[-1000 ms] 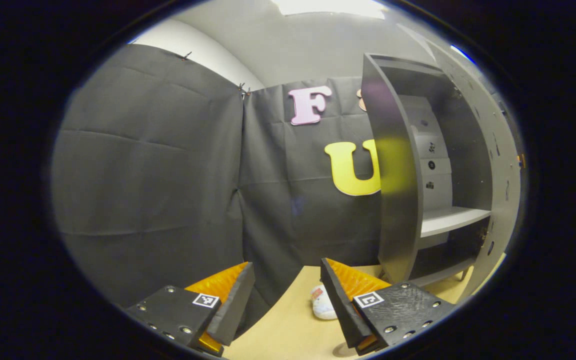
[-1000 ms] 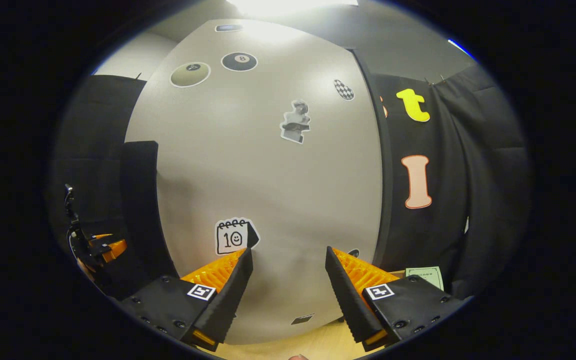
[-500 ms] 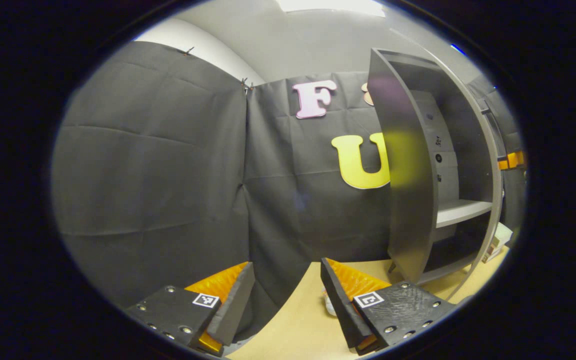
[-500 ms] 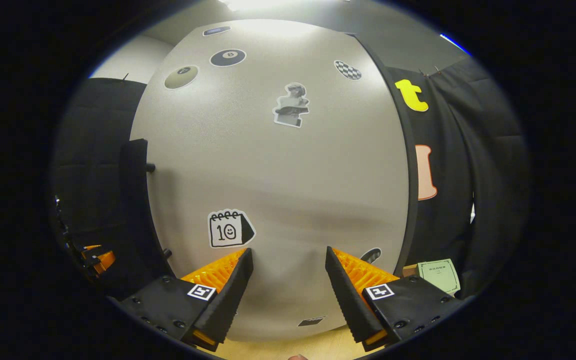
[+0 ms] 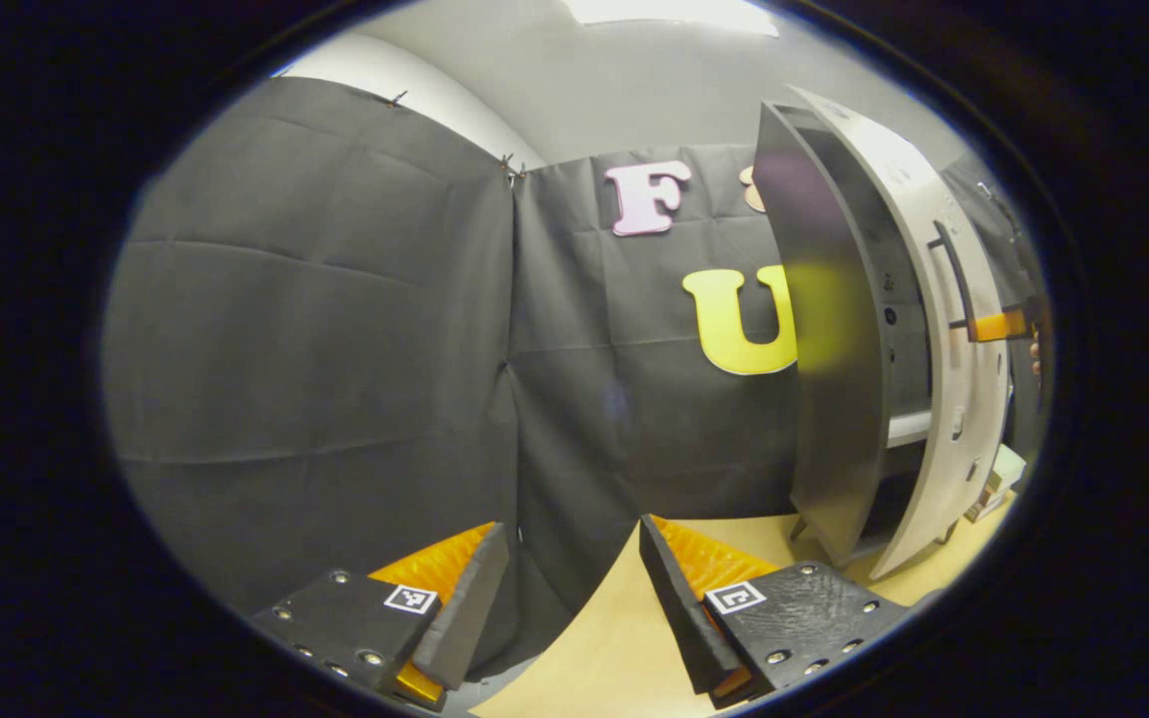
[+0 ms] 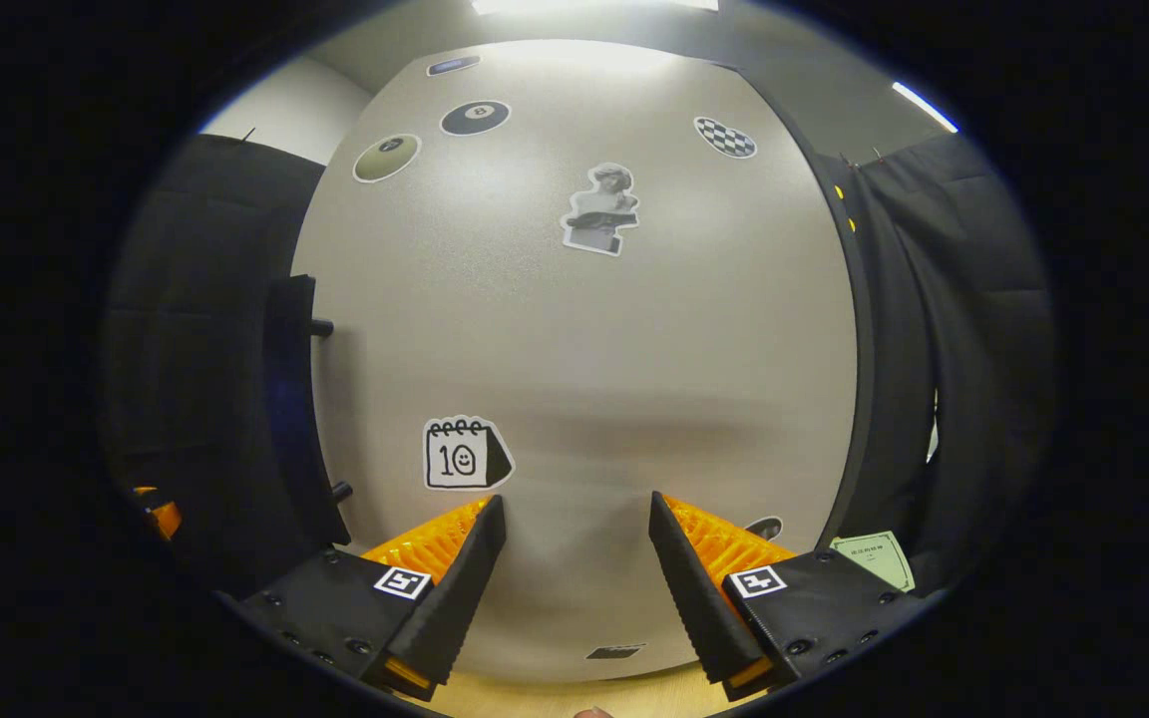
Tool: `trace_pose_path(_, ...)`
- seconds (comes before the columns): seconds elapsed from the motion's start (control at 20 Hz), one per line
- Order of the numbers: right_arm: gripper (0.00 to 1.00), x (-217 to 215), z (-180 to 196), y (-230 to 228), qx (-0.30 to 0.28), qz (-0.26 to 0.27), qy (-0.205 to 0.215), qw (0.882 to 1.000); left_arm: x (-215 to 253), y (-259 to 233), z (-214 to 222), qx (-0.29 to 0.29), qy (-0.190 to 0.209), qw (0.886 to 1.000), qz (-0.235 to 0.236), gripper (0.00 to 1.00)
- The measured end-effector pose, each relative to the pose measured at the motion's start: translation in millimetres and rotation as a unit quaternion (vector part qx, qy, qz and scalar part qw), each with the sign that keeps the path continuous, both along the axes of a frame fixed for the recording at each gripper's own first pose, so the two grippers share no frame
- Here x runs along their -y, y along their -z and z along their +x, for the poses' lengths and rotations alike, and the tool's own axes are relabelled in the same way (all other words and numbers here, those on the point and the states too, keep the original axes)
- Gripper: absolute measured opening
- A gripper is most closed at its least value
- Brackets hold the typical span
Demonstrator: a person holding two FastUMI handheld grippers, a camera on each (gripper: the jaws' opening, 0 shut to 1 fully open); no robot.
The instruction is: Open the cabinet door with the right hand, grasp the bottle in the cabinet with the left hand and place it on the coaster, then close the cabinet door with the right hand.
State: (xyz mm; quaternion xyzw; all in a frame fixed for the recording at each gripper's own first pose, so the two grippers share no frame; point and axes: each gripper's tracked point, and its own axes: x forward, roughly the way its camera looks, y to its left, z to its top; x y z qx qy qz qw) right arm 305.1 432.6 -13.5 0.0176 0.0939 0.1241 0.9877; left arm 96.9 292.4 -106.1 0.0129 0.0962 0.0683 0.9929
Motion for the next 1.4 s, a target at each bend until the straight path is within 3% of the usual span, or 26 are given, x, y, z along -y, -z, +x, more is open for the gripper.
trace_pose_path(0.05, 0.93, 0.5, -1.5, -0.9, 0.001, 0.001, 0.002, 1.0, -1.6, 0.0, -3.0, -0.002, -0.001, 1.0, 0.0, 0.8)
trace_pose_path(0.1, 0.89, 0.6, -2.2, -1.5, 0.002, 0.004, 0.004, 1.0, -2.5, 0.6, -4.6, -0.004, -0.002, 1.0, 0.002, 0.82)
trace_pose_path(0.4, 0.93, -1.3, -5.8, 1.6, 0.014, 0.0, 0.015, 1.0, 8.4, -8.0, -14.5, -0.005, 0.006, 1.0, 0.012, 0.82)
trace_pose_path(0.5, 0.89, -5.4, -7.1, 2.9, 0.014, -0.007, 0.002, 1.0, 22.0, -16.7, -17.0, -0.001, 0.012, 1.0, 0.014, 0.82)
trace_pose_path(0.55, 0.94, -6.9, -9.8, 0.7, 0.013, -0.003, -0.008, 1.0, 29.8, -21.8, -16.9, 0.002, 0.016, 1.0, 0.015, 0.82)
trace_pose_path(0.65, 0.92, 0.7, -15.6, -8.5, 0.025, -0.005, -0.017, 1.0, 48.4, -29.1, -15.2, 0.009, 0.023, 1.0, 0.017, 0.81)
trace_pose_path(0.75, 0.95, 11.9, -29.9, -19.2, 0.035, -0.011, -0.028, 0.999, 70.9, -39.3, -16.4, 0.013, 0.033, 0.999, 0.017, 0.8)
trace_pose_path(1.0, 0.94, 68.7, -77.7, -55.7, 0.065, -0.013, -0.038, 0.997, 135.2, -69.7, -20.5, 0.031, 0.062, 0.997, 0.016, 0.81)
trace_pose_path(1.4, 0.95, 193.6, -135.3, -76.7, 0.076, -0.014, -0.001, 0.997, 249.8, -112.2, -39.6, 0.055, 0.112, 0.992, -0.007, 0.81)
